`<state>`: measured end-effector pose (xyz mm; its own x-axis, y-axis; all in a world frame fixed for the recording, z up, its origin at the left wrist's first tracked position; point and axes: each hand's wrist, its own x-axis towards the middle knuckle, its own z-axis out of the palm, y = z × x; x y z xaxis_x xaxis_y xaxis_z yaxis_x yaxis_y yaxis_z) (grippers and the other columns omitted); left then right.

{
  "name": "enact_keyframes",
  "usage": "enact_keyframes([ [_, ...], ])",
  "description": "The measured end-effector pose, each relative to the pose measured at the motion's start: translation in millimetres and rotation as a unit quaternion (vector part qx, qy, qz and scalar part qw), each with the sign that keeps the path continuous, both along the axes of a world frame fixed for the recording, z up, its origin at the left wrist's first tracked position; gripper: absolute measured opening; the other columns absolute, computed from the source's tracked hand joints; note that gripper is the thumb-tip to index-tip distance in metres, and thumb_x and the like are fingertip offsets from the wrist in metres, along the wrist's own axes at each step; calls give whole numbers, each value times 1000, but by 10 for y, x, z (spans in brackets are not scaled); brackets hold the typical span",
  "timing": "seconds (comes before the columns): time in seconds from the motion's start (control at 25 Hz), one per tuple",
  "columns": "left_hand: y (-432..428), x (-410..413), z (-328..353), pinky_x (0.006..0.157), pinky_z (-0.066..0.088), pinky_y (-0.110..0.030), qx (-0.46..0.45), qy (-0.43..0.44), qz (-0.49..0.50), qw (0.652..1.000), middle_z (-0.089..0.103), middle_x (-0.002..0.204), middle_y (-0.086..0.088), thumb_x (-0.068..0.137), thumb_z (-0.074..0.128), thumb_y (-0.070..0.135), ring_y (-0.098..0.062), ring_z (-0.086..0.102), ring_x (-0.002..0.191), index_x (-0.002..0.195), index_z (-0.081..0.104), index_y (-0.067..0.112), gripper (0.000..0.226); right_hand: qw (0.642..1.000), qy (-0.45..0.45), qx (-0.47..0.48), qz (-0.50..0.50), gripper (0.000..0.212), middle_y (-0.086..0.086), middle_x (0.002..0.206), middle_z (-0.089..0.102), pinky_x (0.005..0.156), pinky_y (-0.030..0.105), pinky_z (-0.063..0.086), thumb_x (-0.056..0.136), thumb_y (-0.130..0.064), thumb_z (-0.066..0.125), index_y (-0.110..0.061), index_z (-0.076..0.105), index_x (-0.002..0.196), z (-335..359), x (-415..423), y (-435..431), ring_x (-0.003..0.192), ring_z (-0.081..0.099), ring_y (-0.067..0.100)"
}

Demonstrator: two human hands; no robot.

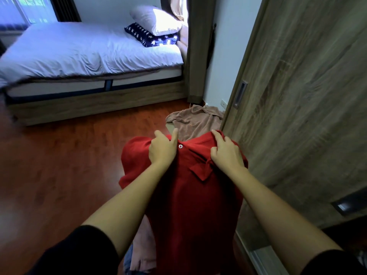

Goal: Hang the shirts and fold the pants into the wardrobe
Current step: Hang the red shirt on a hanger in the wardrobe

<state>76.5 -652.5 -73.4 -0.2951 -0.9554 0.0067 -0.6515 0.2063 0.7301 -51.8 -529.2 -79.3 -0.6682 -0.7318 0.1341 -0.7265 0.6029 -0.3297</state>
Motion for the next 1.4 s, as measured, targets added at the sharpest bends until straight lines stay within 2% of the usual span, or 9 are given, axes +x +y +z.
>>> enact_keyframes([
  [0.2,13,-148,23,87,45,-41,30,-104,6,994,58,120,-20,87,57,38,-39,53,113,116,49,2,47,999,32,17,-7,58,23,129,44,82,44,44,92,-18,41,-12,22,147,-51,75,14,105,54,43],
  [0.32,80,-48,4,76,42,-40,-28,20,48,998,62,103,-24,93,45,22,-40,58,98,103,50,1,24,999,33,4,-19,54,23,131,45,83,44,44,95,-18,39,-6,24,145,-51,64,6,108,54,43],
  [0.48,470,306,-352,63,35,-37,-225,190,11,956,55,71,-20,92,43,22,-36,56,67,80,48,1,25,998,36,-51,-31,47,21,131,48,84,45,45,100,-18,33,-7,27,144,-62,56,61,108,55,42],
  [0.64,669,548,-807,67,46,-44,-202,48,58,977,56,87,-19,79,55,21,-38,54,80,89,51,5,20,997,19,-71,-35,46,18,134,46,86,45,44,97,-9,34,-9,28,142,-37,81,102,108,55,40],
  [0.72,556,526,-696,77,45,-47,-184,-16,58,981,52,110,-18,68,64,19,-37,48,96,109,52,8,44,997,37,-63,-27,44,20,127,48,85,46,44,93,-9,40,-6,36,137,12,76,114,106,55,41],
  [0.92,78,289,-105,82,44,-44,-149,-109,-63,981,59,114,-15,87,49,49,-38,55,104,123,43,10,54,995,31,-89,-38,24,18,116,43,79,42,45,91,-12,48,0,58,109,98,30,145,88,57,39],
  [1.08,-180,156,42,86,46,-41,-66,-244,-124,959,56,121,-20,91,51,44,-38,55,110,118,54,3,50,997,14,-50,-57,28,11,125,44,88,38,46,88,-7,48,-4,66,109,230,-76,177,98,57,34],
  [1.2,-183,207,131,86,46,-42,-91,-219,-100,966,51,123,-20,94,46,19,-39,53,110,118,57,0,33,994,64,83,-21,29,14,124,48,91,44,47,86,-6,48,-2,61,112,389,-57,246,105,54,41],
  [1.4,-41,591,504,69,45,-45,-266,-137,-68,952,48,111,-20,92,48,10,-40,54,93,98,58,-2,17,987,150,-4,-50,25,17,108,56,83,45,49,89,0,45,-1,64,105,856,101,408,96,58,41],
])
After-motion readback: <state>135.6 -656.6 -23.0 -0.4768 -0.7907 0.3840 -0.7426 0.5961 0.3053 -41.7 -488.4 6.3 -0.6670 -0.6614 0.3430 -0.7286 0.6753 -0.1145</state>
